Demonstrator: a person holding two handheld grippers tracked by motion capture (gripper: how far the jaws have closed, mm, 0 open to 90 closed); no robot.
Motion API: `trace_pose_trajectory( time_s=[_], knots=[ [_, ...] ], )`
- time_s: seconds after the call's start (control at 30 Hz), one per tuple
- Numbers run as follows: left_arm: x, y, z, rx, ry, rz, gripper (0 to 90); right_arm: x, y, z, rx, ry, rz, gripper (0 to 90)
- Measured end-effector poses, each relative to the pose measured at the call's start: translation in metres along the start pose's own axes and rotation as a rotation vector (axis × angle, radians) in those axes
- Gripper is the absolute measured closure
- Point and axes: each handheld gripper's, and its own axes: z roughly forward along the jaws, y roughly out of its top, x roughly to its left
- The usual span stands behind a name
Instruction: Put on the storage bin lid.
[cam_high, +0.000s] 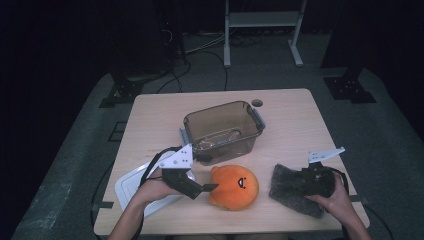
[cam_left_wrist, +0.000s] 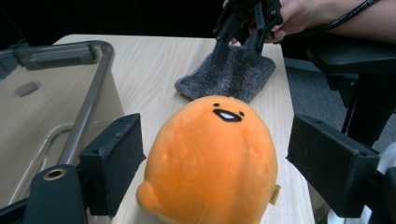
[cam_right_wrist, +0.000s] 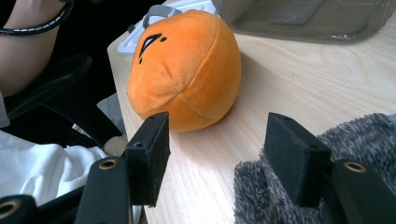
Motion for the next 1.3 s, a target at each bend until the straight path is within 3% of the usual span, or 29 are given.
trace_pose_trajectory(
  time_s=[0.37,0.87,1.3],
  knots=[
    [0.000,0.000,0.022,0.004,-0.011,0.016,17.8,-0.001,-0.001,0.000,0.001,-0.003,0.003,39.4],
    [0.005,-0.010,0.052,-0.006,-0.007,-0.030,18.1,-0.003,-0.004,-0.001,-0.006,-0.002,0.015,38.3],
    [0.001,-0.017,0.068,0.006,-0.026,-0.011,24.7,-0.007,-0.007,0.002,-0.003,-0.005,0.039,34.8]
  ],
)
